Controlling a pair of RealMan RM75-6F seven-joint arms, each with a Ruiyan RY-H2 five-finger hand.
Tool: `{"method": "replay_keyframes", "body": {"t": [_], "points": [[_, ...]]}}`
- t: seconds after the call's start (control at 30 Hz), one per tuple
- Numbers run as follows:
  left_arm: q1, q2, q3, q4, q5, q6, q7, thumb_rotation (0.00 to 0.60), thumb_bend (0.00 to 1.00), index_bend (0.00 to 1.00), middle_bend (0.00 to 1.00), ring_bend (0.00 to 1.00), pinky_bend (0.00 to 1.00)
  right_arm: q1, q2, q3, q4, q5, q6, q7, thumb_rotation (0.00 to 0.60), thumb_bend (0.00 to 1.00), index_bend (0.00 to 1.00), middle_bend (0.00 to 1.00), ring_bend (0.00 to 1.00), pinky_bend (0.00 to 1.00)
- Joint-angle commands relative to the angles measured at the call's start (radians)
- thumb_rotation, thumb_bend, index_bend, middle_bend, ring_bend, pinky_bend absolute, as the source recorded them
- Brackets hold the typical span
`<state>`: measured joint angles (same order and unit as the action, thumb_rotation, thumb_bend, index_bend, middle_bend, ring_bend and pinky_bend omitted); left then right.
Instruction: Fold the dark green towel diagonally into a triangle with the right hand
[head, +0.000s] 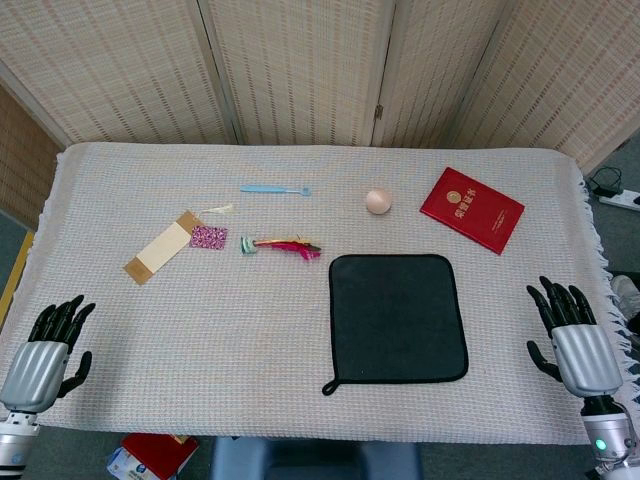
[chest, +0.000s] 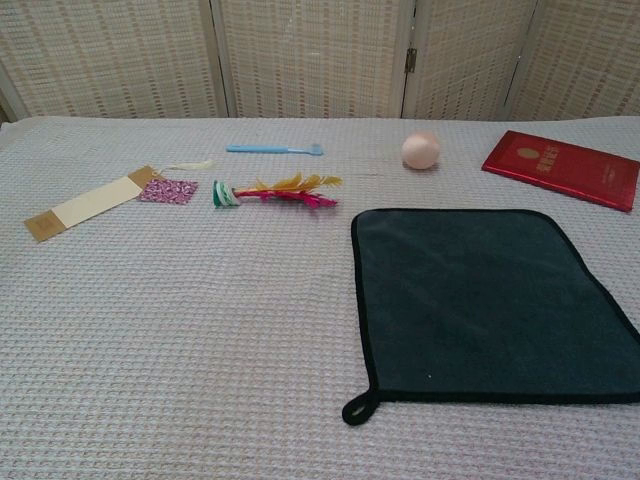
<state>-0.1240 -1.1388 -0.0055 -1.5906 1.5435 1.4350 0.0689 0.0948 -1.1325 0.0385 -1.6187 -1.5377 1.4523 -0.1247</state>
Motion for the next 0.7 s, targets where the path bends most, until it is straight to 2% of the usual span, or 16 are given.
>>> {"method": "replay_keyframes", "body": {"t": [0.03,0.2,0.33,0.43,0.57,0.7], "points": [[-0.005,-0.003,0.000,0.002,-0.005,-0.011,0.001,0.600,0.63,0.07,0.02,0.00,0.00,0.006,-0.006,-0.001,0.006,0.005,-0.012,-0.004,0.600,0.43,0.00,0.00,0.00,0.00],[-0.007,-0.001,0.002,0.000,-0.010,-0.019,-0.007,0.600,0.63,0.07,0.02,0.00,0.00,0.026,-0.025,-0.004,0.013,0.003,-0.048,-0.009,0.600,0.43,0.01,0.00,0.00,0.00],[-0.007,0.001,0.001,-0.001,-0.002,-0.009,-0.016,0.600,0.62,0.06,0.02,0.00,0.00,0.103,-0.019,0.011,0.006,-0.002,-0.154,0.013,0.600,0.43,0.06,0.00,0.00,0.00],[-0.004,-0.004,-0.004,0.011,0.012,0.016,-0.022,0.600,0.59,0.03,0.02,0.00,0.00,0.194,-0.028,0.057,0.021,0.006,-0.247,-0.036,0.600,0.43,0.16,0.00,0.00,0.00],[-0.003,-0.005,-0.003,0.019,0.013,0.018,-0.036,0.600,0.58,0.02,0.02,0.00,0.00,0.341,-0.070,0.130,0.060,0.084,-0.432,-0.043,0.600,0.43,0.33,0.00,0.00,0.00],[-0.004,0.000,-0.006,0.017,-0.005,0.005,-0.067,0.600,0.58,0.01,0.02,0.00,0.00,0.501,-0.154,0.193,0.143,0.187,-0.638,-0.018,0.600,0.43,0.38,0.00,0.00,0.00]]}}
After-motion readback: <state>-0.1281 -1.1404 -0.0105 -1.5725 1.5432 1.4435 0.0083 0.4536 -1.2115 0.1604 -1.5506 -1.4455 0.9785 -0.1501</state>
